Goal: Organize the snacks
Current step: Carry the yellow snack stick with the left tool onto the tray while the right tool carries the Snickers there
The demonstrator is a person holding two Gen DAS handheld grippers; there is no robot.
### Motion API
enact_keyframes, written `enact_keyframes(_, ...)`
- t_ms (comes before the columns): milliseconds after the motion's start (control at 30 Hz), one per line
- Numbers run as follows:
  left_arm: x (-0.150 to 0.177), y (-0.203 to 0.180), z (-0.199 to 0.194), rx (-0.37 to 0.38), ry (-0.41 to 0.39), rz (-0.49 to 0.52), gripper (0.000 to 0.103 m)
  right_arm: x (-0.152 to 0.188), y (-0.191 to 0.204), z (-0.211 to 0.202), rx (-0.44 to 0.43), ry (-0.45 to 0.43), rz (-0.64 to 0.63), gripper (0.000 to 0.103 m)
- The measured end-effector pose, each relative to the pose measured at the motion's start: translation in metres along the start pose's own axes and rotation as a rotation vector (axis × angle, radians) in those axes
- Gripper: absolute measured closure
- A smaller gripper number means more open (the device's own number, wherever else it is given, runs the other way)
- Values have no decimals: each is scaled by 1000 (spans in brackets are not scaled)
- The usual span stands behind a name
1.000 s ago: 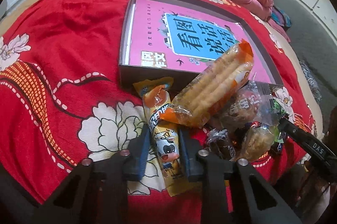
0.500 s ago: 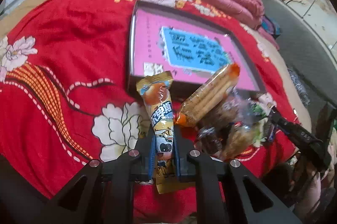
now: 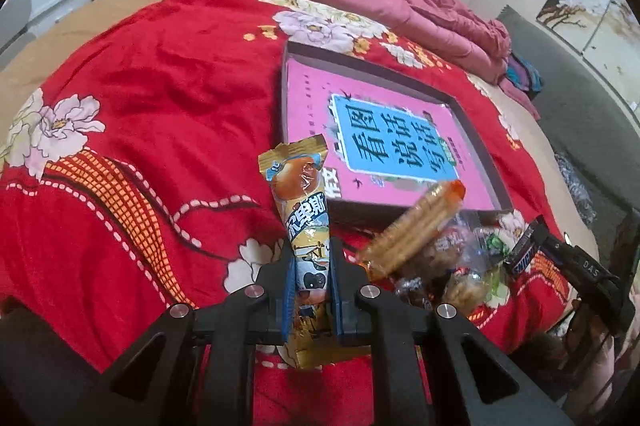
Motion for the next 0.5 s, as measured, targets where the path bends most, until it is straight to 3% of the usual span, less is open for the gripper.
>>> enact_keyframes(267, -26, -11, -7, 1, -134, 67, 88, -22, 6, -5, -20, -63, 5, 76)
enact_keyframes(500, -36, -14, 4, -3, -158, 86, 88, -47, 16, -1, -37, -122, -1, 76)
Point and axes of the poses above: each gripper's, at about its wrist camera, not at the fingertips, and z roughly the way its jaws point, y to its left, x to its underside, the point moved 6 cm from there along z, roughly the way its jaws point, and after that the axes turned 3 degrees about -x, right-handed, at the moved point
